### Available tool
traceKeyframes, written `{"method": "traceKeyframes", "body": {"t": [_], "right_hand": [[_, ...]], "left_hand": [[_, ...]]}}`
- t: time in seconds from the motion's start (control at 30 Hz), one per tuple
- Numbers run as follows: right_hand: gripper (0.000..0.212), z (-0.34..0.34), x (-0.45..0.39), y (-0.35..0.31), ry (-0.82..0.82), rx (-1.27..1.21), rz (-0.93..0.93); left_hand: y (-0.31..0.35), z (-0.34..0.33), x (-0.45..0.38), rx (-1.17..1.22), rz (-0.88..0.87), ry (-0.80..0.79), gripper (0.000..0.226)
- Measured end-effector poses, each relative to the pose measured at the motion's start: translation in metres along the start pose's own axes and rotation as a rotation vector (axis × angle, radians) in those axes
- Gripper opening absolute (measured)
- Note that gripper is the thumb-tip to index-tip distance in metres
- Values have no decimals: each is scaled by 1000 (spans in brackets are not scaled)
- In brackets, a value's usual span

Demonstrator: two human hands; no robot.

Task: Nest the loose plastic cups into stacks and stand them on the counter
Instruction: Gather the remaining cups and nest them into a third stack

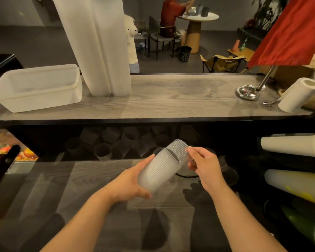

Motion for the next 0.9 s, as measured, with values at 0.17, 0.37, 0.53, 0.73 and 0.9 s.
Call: {"method": "traceKeyframes", "body": {"t": [0.17, 0.37, 0.53, 0.73, 0.9], "right_hand": [[10, -10, 3, -3, -8, 92, 34], [14, -25, 6, 1, -93, 1, 9], [16, -15, -3, 12, -119, 50, -43], [40, 50, -35, 68, 350, 857, -152], [53, 84, -41, 111, 251, 1132, -429]], "left_hand": [[2, 2, 1, 3, -4, 17, 117], [7, 4, -3, -13, 14, 70, 117], [3, 2, -5, -34, 20, 68, 116], [2, 1, -11, -6, 36, 67, 117], [6, -1, -19, 19, 28, 53, 117]]}}
Point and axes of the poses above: each hand's wrist, its own x-axis away from the middle knuckle, its own z-axis out of the back of the hand, y = z × x, the point moved 1 cm from there along -x, towards the middle knuckle, and after that the axes turned 1 degree about x, right-handed, at the moved point
